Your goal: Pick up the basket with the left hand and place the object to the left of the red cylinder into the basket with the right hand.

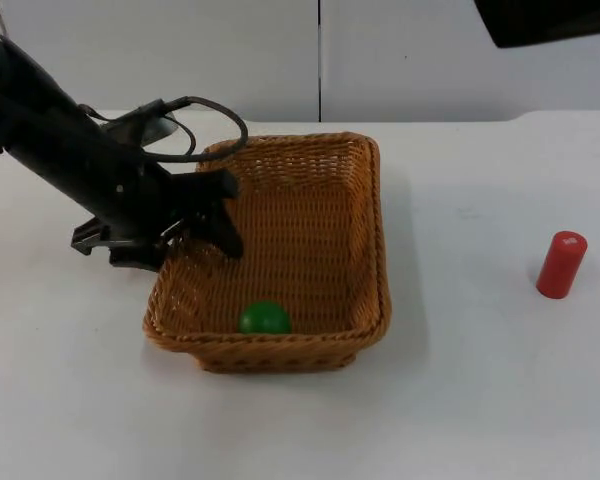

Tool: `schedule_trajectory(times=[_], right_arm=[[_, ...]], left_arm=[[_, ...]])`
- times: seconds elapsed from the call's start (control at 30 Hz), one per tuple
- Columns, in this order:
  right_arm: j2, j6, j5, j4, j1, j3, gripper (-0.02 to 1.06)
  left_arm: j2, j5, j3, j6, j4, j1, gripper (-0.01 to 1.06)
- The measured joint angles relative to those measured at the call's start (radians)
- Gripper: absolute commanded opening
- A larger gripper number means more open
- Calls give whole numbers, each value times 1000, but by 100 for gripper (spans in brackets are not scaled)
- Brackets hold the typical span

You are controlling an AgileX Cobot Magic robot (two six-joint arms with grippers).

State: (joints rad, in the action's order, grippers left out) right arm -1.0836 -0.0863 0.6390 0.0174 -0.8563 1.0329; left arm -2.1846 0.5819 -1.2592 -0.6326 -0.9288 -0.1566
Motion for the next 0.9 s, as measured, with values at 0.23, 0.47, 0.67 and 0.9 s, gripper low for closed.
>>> schedule_trajectory(times=[0.23, 0.47, 0.67, 0.9], right_arm=[[0, -2, -4, 0, 0, 0, 82], [38, -2, -27, 0, 0, 0, 82], [132, -4, -51, 4, 0, 0, 82], [244, -4, -55, 4, 0, -10, 82]], left_arm=[[60, 58, -15, 10, 114, 54, 90], [290, 119, -17, 127, 286, 151, 90], [528, 207, -17, 165, 367, 159, 90], [773, 243, -12, 169, 367, 159, 90]])
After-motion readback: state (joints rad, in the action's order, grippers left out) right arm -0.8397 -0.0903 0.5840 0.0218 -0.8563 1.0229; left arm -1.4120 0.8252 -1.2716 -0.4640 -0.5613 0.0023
